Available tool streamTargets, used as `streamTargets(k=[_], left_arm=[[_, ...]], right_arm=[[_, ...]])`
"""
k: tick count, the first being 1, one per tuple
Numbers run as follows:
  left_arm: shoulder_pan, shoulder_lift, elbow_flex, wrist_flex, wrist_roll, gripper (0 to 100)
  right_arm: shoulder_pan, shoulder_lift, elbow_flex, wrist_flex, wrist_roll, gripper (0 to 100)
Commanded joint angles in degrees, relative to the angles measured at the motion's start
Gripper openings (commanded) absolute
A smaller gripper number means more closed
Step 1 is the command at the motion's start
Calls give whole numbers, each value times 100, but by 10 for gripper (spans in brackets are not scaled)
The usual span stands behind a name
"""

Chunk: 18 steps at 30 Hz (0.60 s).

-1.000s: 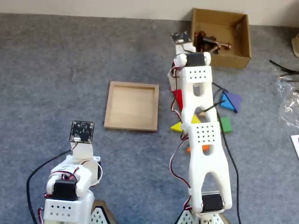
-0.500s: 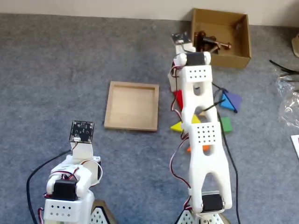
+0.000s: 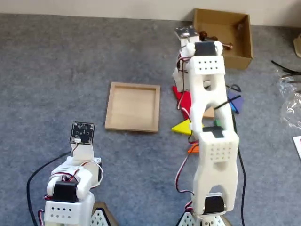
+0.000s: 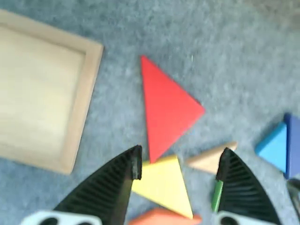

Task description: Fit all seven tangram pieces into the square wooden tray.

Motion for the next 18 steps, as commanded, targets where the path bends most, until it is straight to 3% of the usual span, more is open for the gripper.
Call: streamTargets(k=[1,9,18], left_arm=[[101,-40,110,-18,35,5],[101,-40,110,-18,35,5],[101,-40,110,-18,35,5]], right_arm=[[-48,-980,558,110,70,256],[-40,-1692,1719,101,457,256],[-22,-1692,1903,-31,466,256]])
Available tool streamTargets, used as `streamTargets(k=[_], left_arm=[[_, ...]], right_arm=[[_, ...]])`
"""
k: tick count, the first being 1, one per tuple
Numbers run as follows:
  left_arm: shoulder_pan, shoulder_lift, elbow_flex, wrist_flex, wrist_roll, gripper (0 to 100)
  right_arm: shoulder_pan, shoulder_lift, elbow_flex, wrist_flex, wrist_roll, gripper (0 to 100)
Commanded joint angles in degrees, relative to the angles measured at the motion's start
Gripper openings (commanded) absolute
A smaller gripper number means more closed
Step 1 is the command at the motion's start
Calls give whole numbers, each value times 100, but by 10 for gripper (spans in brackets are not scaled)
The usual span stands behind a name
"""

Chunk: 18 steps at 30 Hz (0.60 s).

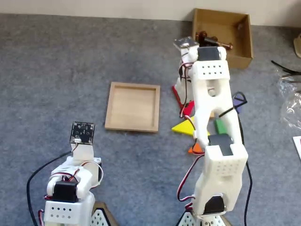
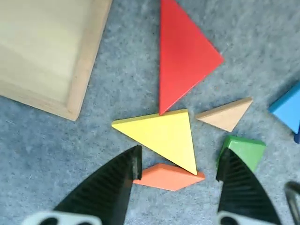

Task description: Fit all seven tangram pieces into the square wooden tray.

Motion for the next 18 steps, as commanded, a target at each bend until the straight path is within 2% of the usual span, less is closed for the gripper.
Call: streamTargets(k=[1,7,13,18], left_arm=[[101,-40,110,-18,35,5],[101,-40,110,-18,35,5],[101,-40,110,-18,35,5],[101,-40,110,-18,35,5]], right_arm=[[-22,-409,-13,-66,62,256],[-22,-409,4,-347,132,256],[-22,-409,4,-330,905,256],[-22,-409,4,-321,1108,256]])
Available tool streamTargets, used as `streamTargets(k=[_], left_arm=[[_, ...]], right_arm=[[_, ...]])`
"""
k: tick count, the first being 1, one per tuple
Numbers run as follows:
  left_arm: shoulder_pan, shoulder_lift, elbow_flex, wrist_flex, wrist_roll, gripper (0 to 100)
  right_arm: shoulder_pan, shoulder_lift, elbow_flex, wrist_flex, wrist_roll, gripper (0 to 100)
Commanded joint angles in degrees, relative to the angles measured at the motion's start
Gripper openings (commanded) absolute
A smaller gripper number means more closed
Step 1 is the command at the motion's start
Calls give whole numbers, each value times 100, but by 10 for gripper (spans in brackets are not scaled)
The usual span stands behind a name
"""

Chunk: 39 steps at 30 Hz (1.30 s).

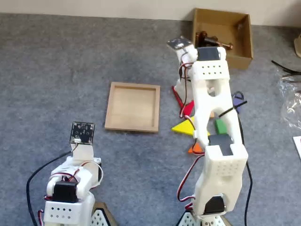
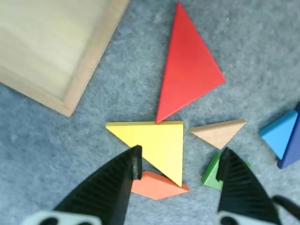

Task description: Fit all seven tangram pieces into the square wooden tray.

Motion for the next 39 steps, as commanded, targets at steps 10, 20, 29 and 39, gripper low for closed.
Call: streamTargets(k=[10,20,29,39], left_arm=[[101,-40,110,-18,35,5],[101,-40,110,-18,35,5],[101,-40,110,-18,35,5],[101,-40,110,-18,35,5]], right_arm=[[-22,-391,-31,-75,114,256],[-31,435,-84,-119,79,256],[-48,910,-541,-259,554,257],[-75,1059,-1209,-277,1116,290]])
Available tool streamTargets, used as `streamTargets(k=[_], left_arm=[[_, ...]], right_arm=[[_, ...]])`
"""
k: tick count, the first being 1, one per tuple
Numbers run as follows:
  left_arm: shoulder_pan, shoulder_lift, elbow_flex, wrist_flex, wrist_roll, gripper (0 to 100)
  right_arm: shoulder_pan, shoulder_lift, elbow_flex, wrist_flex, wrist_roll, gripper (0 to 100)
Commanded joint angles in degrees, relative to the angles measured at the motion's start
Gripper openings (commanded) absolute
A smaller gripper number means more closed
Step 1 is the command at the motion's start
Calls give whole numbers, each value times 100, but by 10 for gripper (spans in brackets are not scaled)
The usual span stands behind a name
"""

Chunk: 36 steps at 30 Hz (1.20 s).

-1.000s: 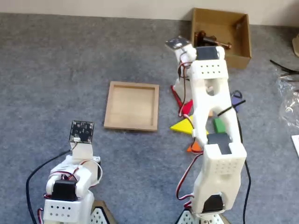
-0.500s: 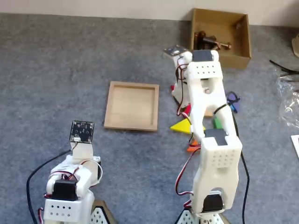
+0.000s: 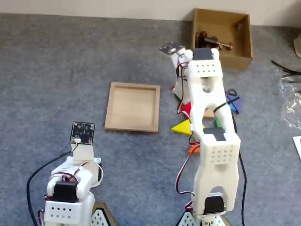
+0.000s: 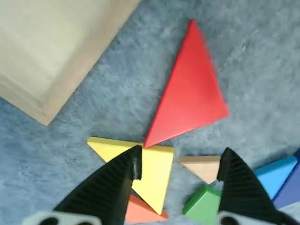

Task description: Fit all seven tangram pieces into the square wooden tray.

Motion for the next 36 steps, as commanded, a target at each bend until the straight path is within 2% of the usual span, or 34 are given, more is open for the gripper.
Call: streamTargets(k=[1,4,36], left_arm=[[101,-40,110,-18,35,5],[101,-40,110,-18,35,5],[101,-40,110,-18,35,5]], right_arm=[[-75,-110,-374,-66,123,307],[-84,-110,-374,-75,105,329],[-84,-101,-347,-171,88,330]])
